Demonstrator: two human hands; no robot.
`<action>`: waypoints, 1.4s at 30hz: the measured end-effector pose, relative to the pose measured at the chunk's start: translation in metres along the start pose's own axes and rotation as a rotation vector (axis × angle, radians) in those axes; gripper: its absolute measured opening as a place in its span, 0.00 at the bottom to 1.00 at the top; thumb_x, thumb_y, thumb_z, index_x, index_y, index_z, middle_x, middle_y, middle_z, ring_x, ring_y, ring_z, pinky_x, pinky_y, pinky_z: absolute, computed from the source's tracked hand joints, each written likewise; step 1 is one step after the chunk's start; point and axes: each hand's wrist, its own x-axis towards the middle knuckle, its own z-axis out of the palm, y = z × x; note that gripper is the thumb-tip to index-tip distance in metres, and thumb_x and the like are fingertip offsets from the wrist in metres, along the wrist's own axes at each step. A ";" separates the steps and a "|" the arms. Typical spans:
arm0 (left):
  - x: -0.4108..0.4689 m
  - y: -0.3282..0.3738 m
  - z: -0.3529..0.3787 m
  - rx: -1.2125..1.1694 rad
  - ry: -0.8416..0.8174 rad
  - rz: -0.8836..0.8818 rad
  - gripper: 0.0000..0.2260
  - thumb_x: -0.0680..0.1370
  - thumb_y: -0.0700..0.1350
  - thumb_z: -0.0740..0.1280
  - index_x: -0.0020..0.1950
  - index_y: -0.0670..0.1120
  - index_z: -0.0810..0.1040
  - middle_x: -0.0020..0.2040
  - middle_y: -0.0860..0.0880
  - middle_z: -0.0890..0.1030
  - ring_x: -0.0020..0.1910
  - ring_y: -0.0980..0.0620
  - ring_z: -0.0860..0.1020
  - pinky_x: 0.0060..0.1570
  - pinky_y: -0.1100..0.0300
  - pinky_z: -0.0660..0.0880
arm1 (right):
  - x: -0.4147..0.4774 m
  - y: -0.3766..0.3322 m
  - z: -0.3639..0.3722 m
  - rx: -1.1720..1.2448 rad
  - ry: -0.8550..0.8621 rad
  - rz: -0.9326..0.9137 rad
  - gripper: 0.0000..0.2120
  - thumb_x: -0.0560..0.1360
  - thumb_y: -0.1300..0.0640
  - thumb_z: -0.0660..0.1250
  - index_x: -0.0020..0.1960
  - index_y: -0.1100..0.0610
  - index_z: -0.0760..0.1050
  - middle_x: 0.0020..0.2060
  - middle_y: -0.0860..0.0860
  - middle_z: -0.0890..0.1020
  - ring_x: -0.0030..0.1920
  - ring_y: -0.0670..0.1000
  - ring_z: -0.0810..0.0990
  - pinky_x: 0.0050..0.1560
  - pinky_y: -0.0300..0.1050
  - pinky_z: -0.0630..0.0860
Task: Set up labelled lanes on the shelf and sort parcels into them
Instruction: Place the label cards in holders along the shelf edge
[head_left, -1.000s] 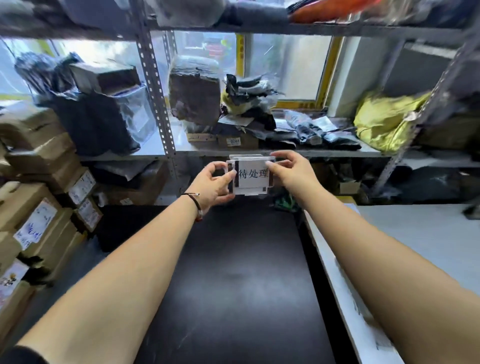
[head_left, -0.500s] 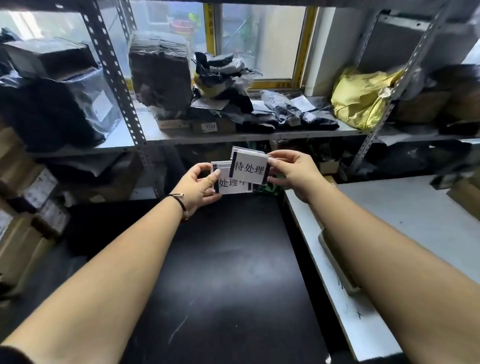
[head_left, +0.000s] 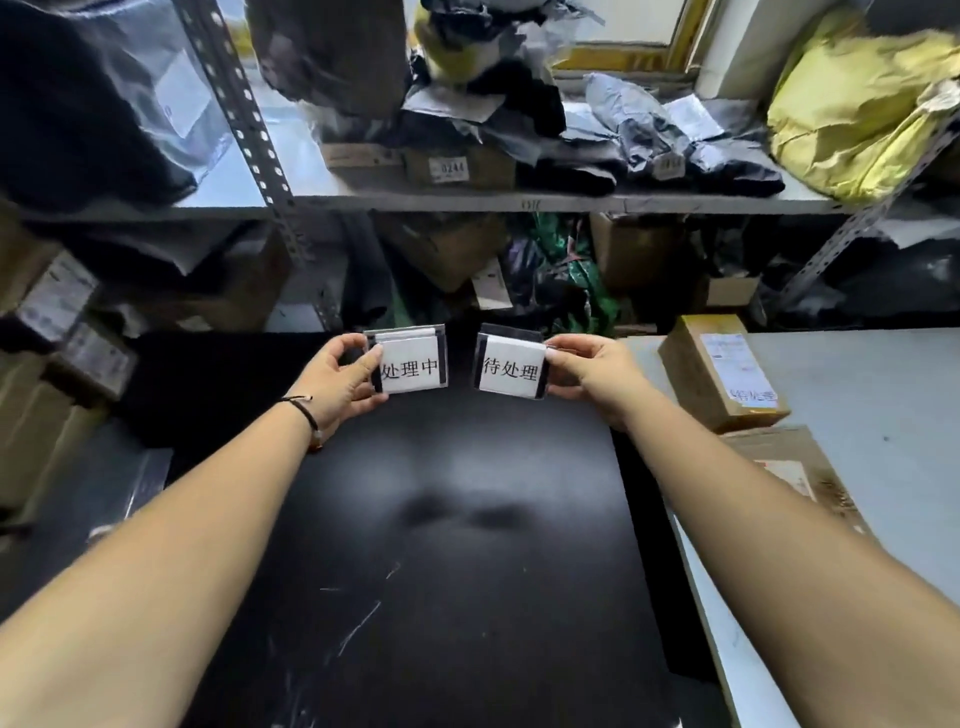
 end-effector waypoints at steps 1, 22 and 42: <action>0.003 -0.003 -0.010 -0.002 0.023 -0.004 0.04 0.82 0.43 0.65 0.52 0.51 0.72 0.41 0.49 0.82 0.27 0.58 0.79 0.38 0.60 0.82 | 0.012 0.003 0.012 -0.004 -0.023 0.008 0.07 0.79 0.66 0.68 0.46 0.57 0.80 0.43 0.54 0.83 0.39 0.51 0.83 0.35 0.42 0.83; 0.033 -0.065 -0.282 -0.182 0.369 -0.072 0.07 0.83 0.44 0.63 0.60 0.50 0.72 0.54 0.46 0.81 0.42 0.53 0.78 0.32 0.65 0.77 | 0.149 0.092 0.331 -0.144 -0.305 0.091 0.07 0.80 0.67 0.66 0.48 0.57 0.79 0.41 0.53 0.83 0.40 0.52 0.83 0.44 0.44 0.83; 0.068 -0.083 -0.368 -0.355 0.366 -0.046 0.04 0.82 0.44 0.64 0.56 0.51 0.73 0.53 0.46 0.84 0.46 0.50 0.82 0.33 0.65 0.77 | 0.231 0.169 0.493 -0.255 -0.165 0.057 0.07 0.78 0.62 0.70 0.45 0.51 0.80 0.43 0.52 0.82 0.37 0.46 0.76 0.42 0.41 0.74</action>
